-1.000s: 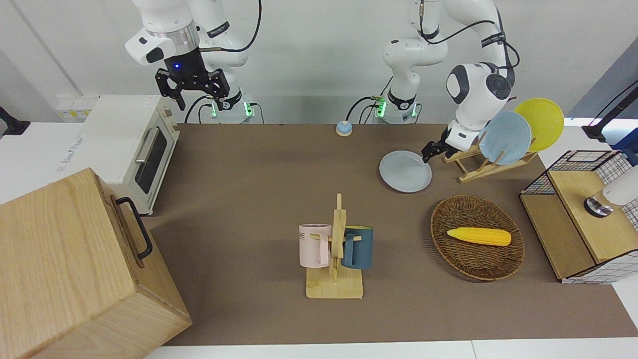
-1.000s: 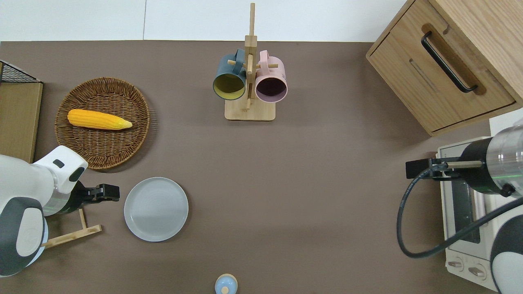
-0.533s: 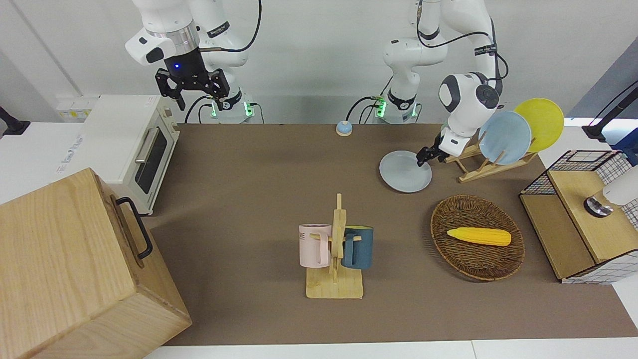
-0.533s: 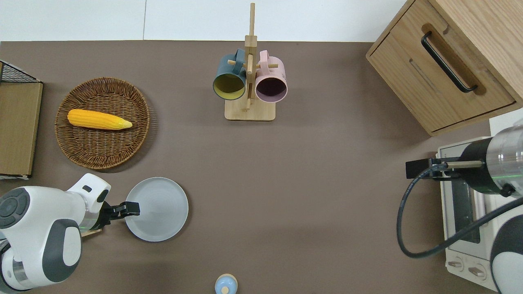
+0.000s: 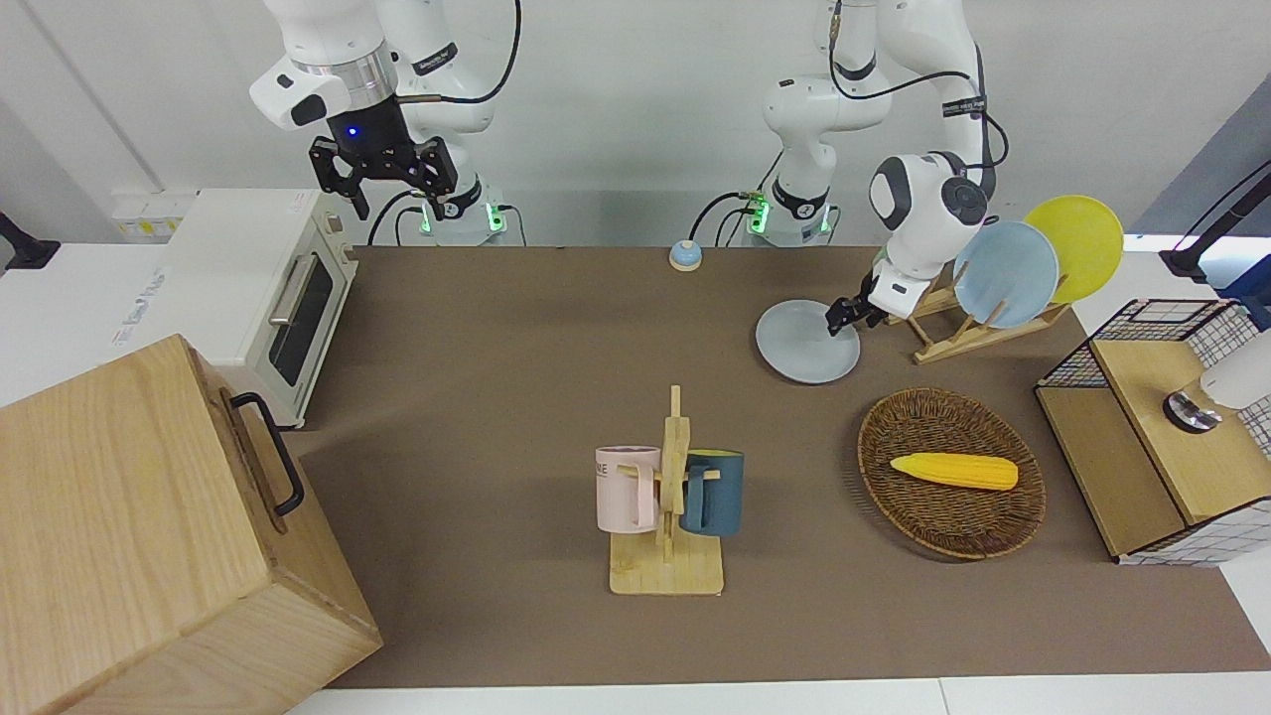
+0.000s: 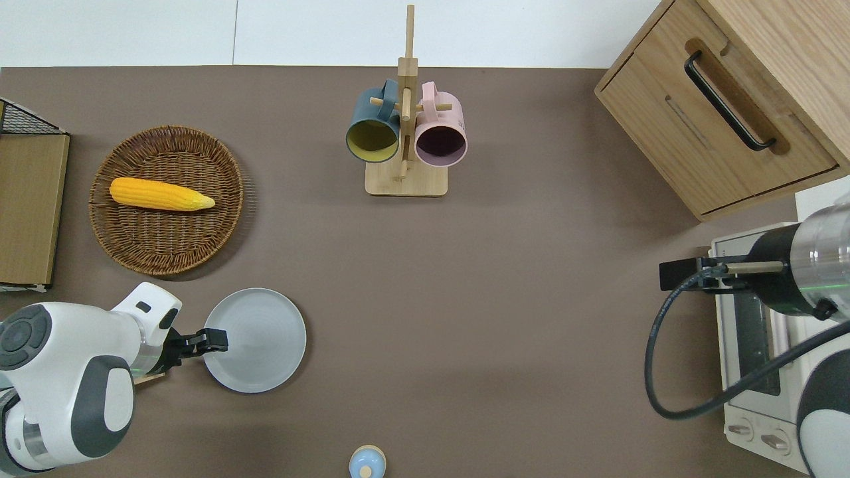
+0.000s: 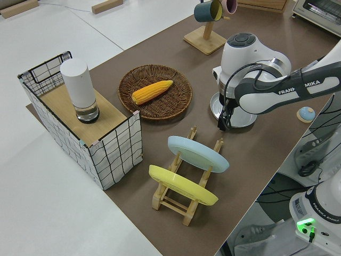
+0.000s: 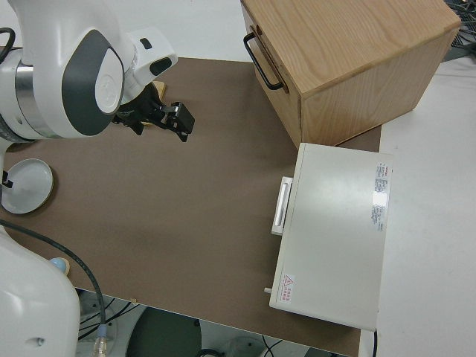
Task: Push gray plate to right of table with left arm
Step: 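Lower the left gripper against the gray plate's rim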
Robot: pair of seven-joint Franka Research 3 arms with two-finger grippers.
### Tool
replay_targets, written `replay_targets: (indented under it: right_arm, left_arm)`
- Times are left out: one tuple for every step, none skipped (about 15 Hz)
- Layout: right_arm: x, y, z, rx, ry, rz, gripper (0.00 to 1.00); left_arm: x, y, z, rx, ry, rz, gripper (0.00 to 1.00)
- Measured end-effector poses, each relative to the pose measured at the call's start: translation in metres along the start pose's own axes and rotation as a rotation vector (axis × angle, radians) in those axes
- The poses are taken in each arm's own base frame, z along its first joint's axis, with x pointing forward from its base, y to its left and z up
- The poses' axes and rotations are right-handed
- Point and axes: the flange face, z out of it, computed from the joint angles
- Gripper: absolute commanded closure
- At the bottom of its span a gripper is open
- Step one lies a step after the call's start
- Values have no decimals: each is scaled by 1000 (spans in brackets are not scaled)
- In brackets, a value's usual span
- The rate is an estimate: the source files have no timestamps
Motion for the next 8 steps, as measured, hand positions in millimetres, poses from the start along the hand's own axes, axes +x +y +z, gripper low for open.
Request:
replay_targets:
  right_arm:
    - [0, 0, 0, 0, 0, 0, 5]
    - [0, 0, 0, 0, 0, 0, 5]
    - [0, 0, 0, 0, 0, 0, 5]
    - [0, 0, 0, 0, 0, 0, 5]
    - [0, 0, 0, 0, 0, 0, 5]
    - [0, 0, 0, 0, 0, 0, 5]
    - [0, 0, 0, 0, 0, 0, 5]
    - [0, 0, 0, 0, 0, 0, 5]
  left_arm:
    - [1, 1, 5, 2, -2, 3, 374]
    - [1, 1, 8, 3, -6, 3, 487]
    - [1, 2, 9, 3, -7, 5, 618]
    - [1, 2, 10, 3, -6, 6, 736]
    - [1, 2, 10, 3, -5, 6, 807]
    - [1, 2, 10, 3, -3, 7, 864]
    - [1, 2, 9, 3, -1, 7, 923]
    - [1, 2, 9, 3, -1, 7, 961]
